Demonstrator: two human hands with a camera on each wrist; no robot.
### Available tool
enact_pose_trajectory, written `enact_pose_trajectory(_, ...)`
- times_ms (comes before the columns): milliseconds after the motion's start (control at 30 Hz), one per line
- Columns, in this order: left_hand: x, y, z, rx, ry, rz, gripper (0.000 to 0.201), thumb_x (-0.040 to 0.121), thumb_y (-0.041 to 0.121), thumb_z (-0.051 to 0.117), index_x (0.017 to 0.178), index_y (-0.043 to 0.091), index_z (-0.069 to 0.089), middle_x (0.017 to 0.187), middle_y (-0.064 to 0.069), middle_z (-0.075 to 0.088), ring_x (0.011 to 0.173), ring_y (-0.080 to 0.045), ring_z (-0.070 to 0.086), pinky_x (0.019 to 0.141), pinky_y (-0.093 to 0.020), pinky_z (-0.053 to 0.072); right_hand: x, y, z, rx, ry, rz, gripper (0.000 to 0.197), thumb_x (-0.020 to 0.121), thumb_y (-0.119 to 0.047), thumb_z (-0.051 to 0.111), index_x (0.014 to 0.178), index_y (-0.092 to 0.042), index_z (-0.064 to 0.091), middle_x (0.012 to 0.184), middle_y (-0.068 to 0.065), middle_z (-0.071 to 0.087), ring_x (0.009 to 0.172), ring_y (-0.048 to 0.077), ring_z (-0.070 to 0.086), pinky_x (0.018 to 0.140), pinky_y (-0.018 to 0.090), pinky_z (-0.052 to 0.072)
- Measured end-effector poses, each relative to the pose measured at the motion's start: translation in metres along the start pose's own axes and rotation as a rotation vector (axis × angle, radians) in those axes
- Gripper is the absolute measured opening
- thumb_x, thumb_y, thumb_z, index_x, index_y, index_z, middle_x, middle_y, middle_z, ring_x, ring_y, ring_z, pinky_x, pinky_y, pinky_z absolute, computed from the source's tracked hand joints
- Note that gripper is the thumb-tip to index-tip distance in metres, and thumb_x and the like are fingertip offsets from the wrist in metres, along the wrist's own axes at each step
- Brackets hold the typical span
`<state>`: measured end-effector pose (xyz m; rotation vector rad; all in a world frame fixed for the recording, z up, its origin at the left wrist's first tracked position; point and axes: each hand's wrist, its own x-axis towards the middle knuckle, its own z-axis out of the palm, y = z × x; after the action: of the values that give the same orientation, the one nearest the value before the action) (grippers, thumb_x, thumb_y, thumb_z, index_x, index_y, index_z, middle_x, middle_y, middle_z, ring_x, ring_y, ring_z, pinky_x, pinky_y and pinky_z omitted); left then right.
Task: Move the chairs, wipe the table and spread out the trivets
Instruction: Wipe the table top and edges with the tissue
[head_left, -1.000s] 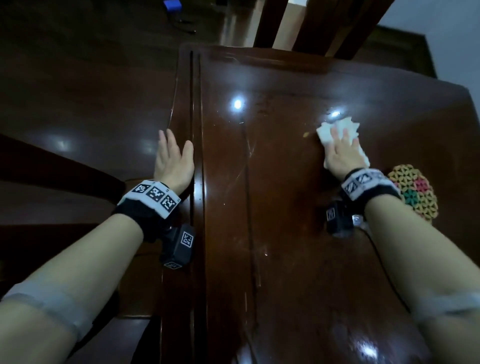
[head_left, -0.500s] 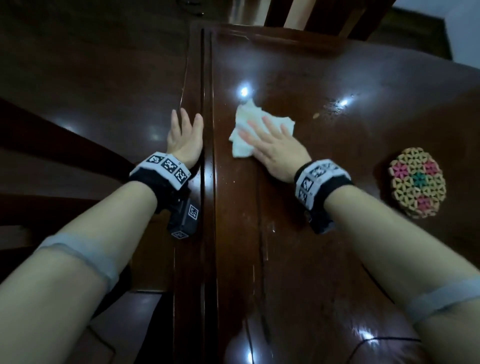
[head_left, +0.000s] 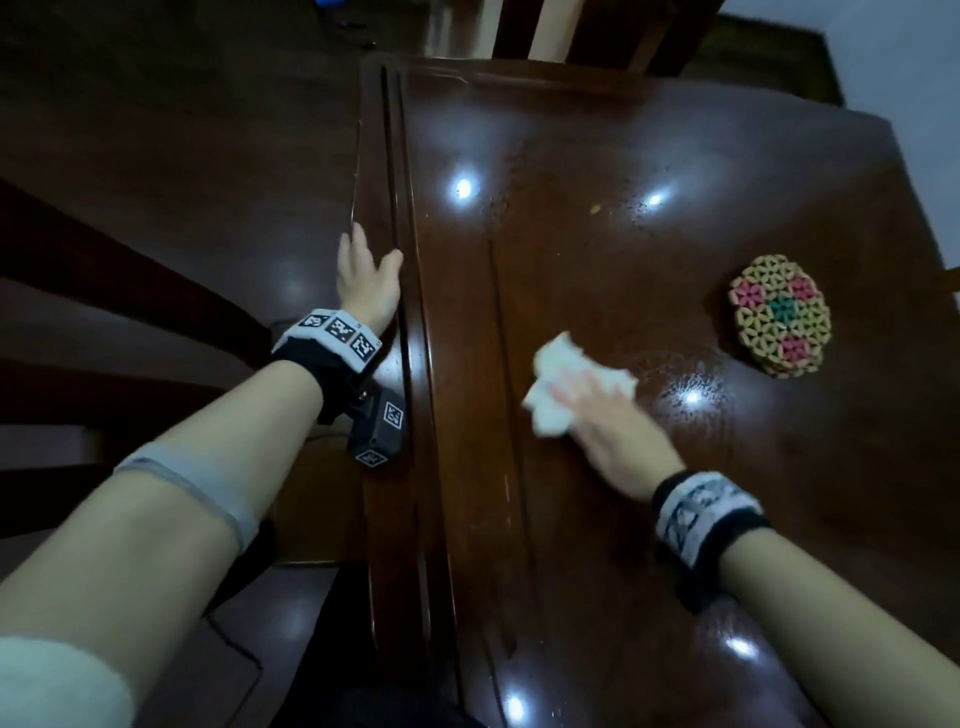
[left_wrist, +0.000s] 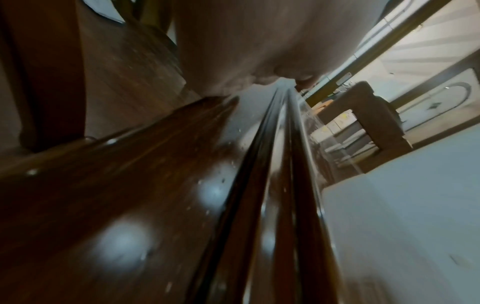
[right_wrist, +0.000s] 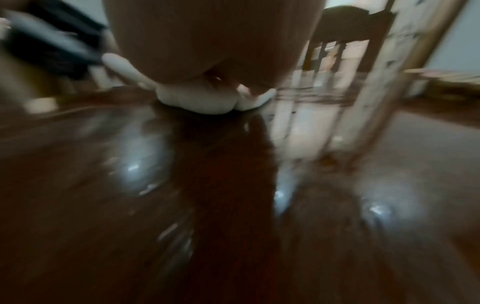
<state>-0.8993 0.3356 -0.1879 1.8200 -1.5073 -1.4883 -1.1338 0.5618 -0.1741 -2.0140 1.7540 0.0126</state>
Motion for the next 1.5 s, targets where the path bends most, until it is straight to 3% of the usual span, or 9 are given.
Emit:
enact_pose_trajectory(100,-0.008,-0.015,0.007,0.07,-0.007,0.036,0.064,0.101,0.032,0.033,0.154,0.013,0.001,0.162,-0.004,-0.005,0.148,-0.019,-0.004,0.12,-0.038,0.0,0.031,0.04,-0.021,0.077,0.128,0.433,0.053,0.102,-0.041,0.018,0.151,-0.023,0.026,0.16,0.007,0.018,0.148,0.029,0.01,0.119,0.054,0.01)
enact_pose_trajectory(200,-0.013,-0.026,0.009,0.098,-0.017,0.067,0.063,0.102,0.029,0.031,0.153,0.01,0.0,0.161,-0.004,-0.007,0.148,-0.017,-0.007,0.119,-0.034,-0.003,0.062,0.03,-0.032,0.061,0.038,0.566,0.05,0.105,-0.036,0.02,0.154,-0.025,0.017,0.162,0.005,0.005,0.148,0.029,-0.003,0.116,0.055,0.006)
enact_pose_trajectory(533,-0.03,-0.035,-0.004,0.072,-0.115,0.086,0.061,0.102,0.025,0.033,0.153,0.01,0.003,0.161,-0.004,-0.007,0.148,-0.016,-0.006,0.12,-0.034,-0.001,0.026,-0.097,0.032,-0.108,-0.119,0.124,0.056,0.096,-0.047,0.007,0.15,-0.036,-0.001,0.16,-0.006,-0.002,0.147,0.024,-0.008,0.117,0.048,0.001)
enact_pose_trajectory(667,-0.046,-0.042,-0.011,0.039,-0.133,0.067,0.062,0.101,0.025,0.036,0.154,0.011,0.006,0.162,-0.003,-0.001,0.148,-0.016,-0.001,0.12,-0.034,0.002,-0.026,-0.13,0.068,-0.112,-0.093,0.003,0.048,0.1,-0.04,0.025,0.148,-0.033,0.027,0.156,0.001,0.031,0.144,0.033,0.025,0.11,0.056,0.021)
enact_pose_trajectory(933,-0.092,-0.072,-0.02,-0.008,-0.103,0.038,0.074,0.085,0.046,0.042,0.151,0.018,0.025,0.155,-0.009,0.029,0.142,-0.027,0.028,0.118,-0.044,0.022,-0.125,-0.168,0.114,-0.072,0.023,-0.07,0.039,0.101,-0.034,0.032,0.138,-0.033,0.045,0.152,-0.004,0.037,0.143,0.023,0.022,0.116,0.048,0.022)
enact_pose_trajectory(1033,-0.116,-0.084,-0.023,0.042,-0.103,0.034,0.062,0.098,0.028,0.041,0.153,0.012,0.016,0.16,-0.007,0.016,0.147,-0.022,0.016,0.12,-0.037,0.013,-0.152,-0.184,0.13,0.111,0.139,-0.038,0.033,0.099,-0.027,0.036,0.126,-0.027,0.056,0.145,-0.007,0.047,0.142,0.016,0.026,0.112,0.048,0.027)
enact_pose_trajectory(1233,-0.143,-0.11,-0.033,0.133,-0.116,0.065,0.06,0.099,0.029,0.039,0.153,0.012,0.017,0.159,-0.008,0.017,0.146,-0.023,0.018,0.119,-0.036,0.015,-0.184,-0.194,0.115,0.643,0.304,0.191,0.045,0.101,-0.045,0.036,0.127,-0.018,0.062,0.136,-0.018,0.051,0.137,0.004,0.037,0.115,0.023,0.026)
enact_pose_trajectory(1367,-0.139,-0.107,-0.04,0.148,-0.116,0.062,0.058,0.1,0.028,0.036,0.153,0.013,0.019,0.159,-0.007,0.019,0.146,-0.023,0.018,0.118,-0.036,0.015,-0.17,-0.168,0.069,0.619,0.536,0.48,0.039,0.101,-0.028,0.045,0.134,-0.01,0.055,0.139,0.007,0.052,0.135,0.02,0.044,0.112,0.027,0.031)
enact_pose_trajectory(1500,-0.123,-0.094,-0.038,0.109,-0.087,0.007,0.061,0.099,0.028,0.039,0.154,0.013,0.015,0.159,-0.008,0.017,0.145,-0.025,0.02,0.118,-0.038,0.017,-0.129,-0.131,0.033,0.537,0.342,0.804,0.044,0.105,-0.029,0.033,0.147,-0.017,0.038,0.155,0.007,0.032,0.145,0.027,0.025,0.116,0.037,0.023)
